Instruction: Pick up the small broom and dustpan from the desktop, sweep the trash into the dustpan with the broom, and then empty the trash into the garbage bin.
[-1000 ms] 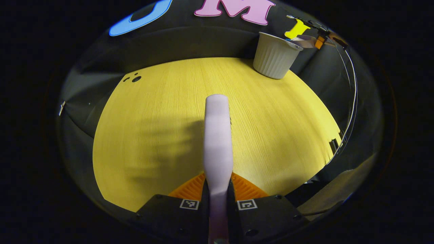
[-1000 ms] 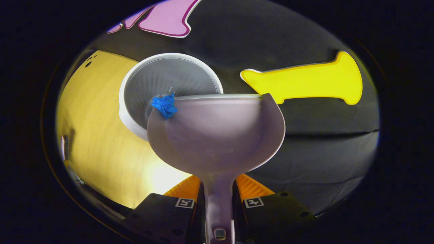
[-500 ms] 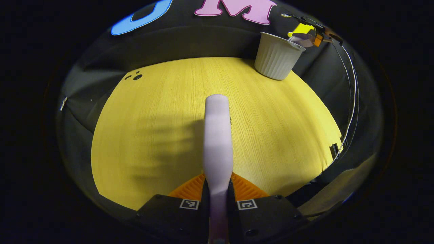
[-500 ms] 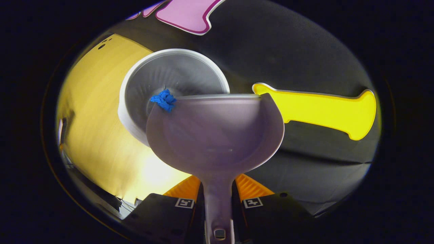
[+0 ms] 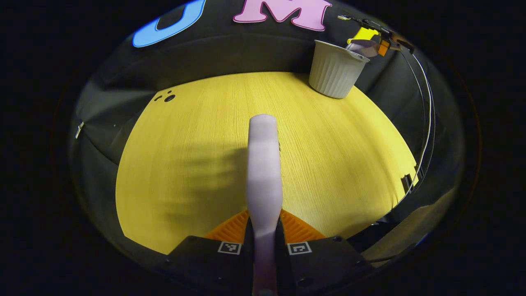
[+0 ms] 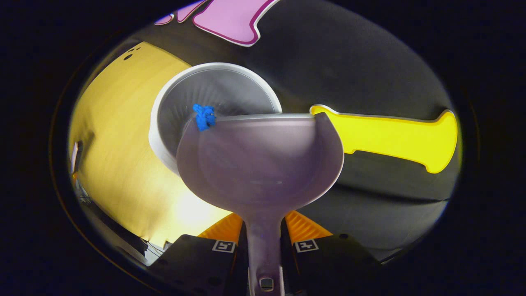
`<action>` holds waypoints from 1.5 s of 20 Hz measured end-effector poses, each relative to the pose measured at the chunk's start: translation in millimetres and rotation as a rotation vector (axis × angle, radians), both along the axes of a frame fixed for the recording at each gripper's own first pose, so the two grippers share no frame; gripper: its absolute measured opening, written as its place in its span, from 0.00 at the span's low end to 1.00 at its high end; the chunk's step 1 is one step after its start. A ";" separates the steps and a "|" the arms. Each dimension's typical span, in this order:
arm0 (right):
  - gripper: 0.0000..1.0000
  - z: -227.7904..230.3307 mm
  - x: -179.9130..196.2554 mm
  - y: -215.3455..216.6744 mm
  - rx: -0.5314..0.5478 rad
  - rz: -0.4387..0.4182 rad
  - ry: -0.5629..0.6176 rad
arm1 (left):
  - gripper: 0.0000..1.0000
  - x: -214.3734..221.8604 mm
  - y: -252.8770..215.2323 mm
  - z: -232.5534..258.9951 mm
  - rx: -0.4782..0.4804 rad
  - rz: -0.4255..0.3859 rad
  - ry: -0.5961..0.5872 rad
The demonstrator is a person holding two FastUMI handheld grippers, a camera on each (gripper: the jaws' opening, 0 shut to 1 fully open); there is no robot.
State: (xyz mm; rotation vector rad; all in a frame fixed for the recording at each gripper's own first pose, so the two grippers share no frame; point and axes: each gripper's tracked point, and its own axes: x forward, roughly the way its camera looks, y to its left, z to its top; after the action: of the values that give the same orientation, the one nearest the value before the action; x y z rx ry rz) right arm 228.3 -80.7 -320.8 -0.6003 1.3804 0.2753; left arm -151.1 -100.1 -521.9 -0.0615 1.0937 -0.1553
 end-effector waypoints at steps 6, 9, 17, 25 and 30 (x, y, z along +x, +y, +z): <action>0.37 2.6 0.2 -3.4 0.040 -0.028 -0.036 | 0.24 9.0 2.6 7.1 0.043 -0.010 -0.017; 0.37 9.0 -2.7 -1.4 0.121 -0.088 -0.117 | 0.26 13.8 7.8 9.6 0.075 -0.016 -0.019; 0.37 62.3 -66.1 31.1 0.379 -0.191 -0.297 | 0.27 22.7 4.7 8.9 0.102 -0.044 -0.009; 0.37 105.6 -139.9 110.9 0.603 -0.241 -0.494 | 0.24 49.0 -3.5 30.6 0.132 -0.054 -0.077; 0.37 70.0 -214.1 169.6 0.685 -0.275 -0.391 | 0.24 53.3 -11.7 36.8 0.122 -0.070 -0.076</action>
State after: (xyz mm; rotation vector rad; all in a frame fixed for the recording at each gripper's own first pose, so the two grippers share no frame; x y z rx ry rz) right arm 14.1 88.8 -250.7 0.1068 0.8927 0.3617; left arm -97.8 -111.9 -485.2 0.0915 1.0280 -0.1527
